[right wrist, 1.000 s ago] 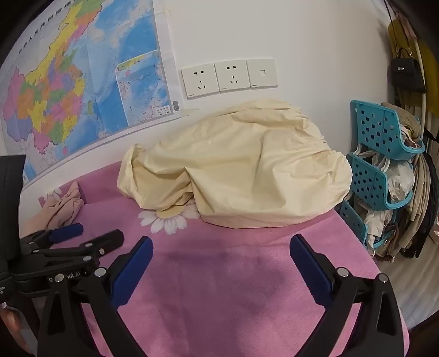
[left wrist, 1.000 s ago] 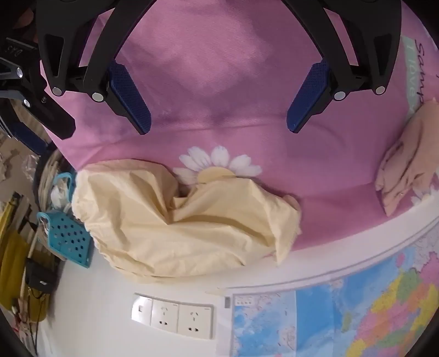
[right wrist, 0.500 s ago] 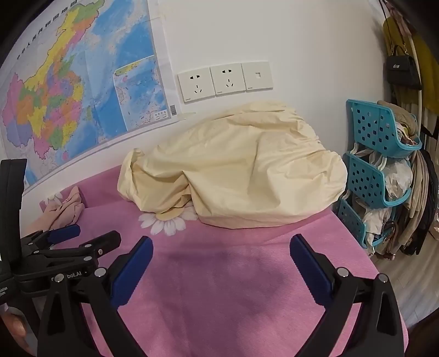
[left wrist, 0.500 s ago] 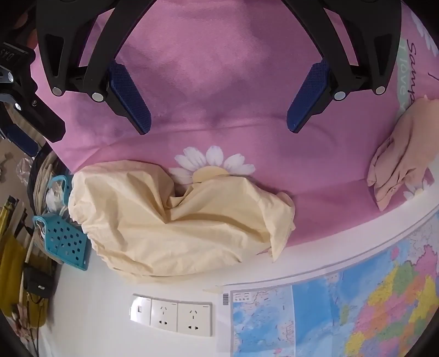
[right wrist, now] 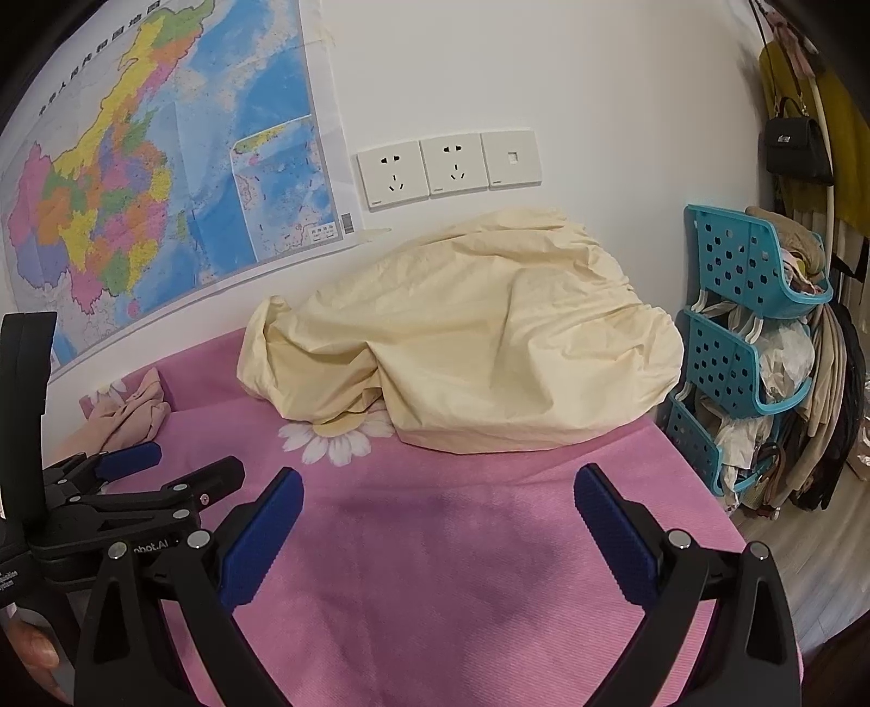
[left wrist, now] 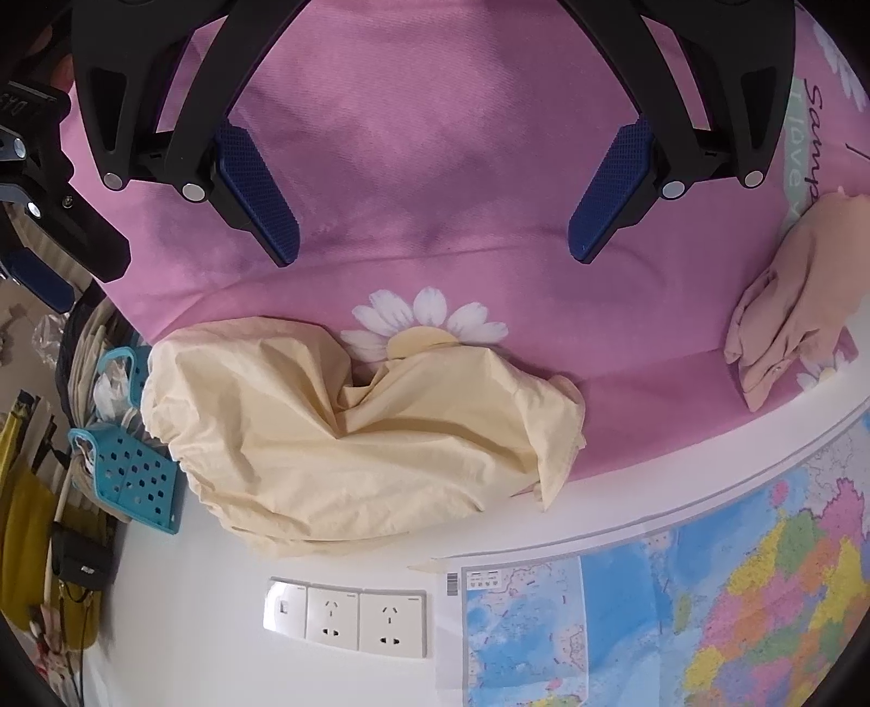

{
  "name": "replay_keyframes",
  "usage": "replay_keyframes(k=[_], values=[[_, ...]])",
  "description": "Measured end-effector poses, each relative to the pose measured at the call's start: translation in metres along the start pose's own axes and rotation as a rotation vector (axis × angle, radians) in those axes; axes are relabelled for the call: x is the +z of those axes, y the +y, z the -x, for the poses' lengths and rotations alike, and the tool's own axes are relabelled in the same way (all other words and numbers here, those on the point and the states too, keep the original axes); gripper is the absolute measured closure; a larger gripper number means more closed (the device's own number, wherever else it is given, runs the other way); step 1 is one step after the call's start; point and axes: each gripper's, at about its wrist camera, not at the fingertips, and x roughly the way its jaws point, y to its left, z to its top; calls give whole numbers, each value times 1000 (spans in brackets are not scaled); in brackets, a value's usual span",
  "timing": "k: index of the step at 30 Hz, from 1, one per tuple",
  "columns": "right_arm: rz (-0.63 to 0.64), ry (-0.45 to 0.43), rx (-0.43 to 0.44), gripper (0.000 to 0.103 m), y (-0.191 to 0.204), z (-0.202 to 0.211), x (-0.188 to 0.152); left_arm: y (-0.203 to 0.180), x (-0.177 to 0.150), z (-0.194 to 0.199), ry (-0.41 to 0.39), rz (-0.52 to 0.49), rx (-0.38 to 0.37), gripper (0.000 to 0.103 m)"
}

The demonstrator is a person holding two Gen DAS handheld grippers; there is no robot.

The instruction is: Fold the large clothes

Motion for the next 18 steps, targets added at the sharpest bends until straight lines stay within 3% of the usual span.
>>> replay_keyframes(k=[18], values=[[16, -6, -15, 6, 2, 3, 5, 0, -1, 7, -30, 6, -14, 5]])
